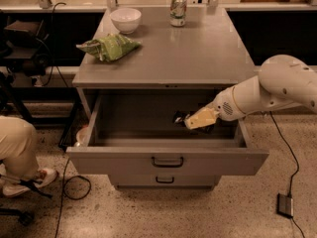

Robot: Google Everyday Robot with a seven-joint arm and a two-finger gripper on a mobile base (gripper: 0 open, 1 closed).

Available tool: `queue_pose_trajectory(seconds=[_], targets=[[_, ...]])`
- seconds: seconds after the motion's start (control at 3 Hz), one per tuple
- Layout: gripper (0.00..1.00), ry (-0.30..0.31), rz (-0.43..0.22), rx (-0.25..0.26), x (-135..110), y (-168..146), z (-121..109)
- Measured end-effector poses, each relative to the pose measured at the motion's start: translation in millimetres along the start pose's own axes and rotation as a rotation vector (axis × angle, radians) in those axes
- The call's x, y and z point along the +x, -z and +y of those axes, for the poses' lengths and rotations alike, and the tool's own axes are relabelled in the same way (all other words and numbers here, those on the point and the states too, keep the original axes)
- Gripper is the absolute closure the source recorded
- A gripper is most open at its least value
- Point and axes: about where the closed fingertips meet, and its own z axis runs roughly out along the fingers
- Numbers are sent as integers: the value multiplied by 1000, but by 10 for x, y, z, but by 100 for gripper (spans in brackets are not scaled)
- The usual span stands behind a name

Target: Place rxbar chocolate into top drawer

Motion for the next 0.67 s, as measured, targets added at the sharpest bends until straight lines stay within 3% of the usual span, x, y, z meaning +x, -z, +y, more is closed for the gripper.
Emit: queue_pose_trajectory(seconds=[0.33,0.67], targets=[[100,-22,-26,24,1,-210,-76],[100,-65,-92,58,-52,-557,-288]])
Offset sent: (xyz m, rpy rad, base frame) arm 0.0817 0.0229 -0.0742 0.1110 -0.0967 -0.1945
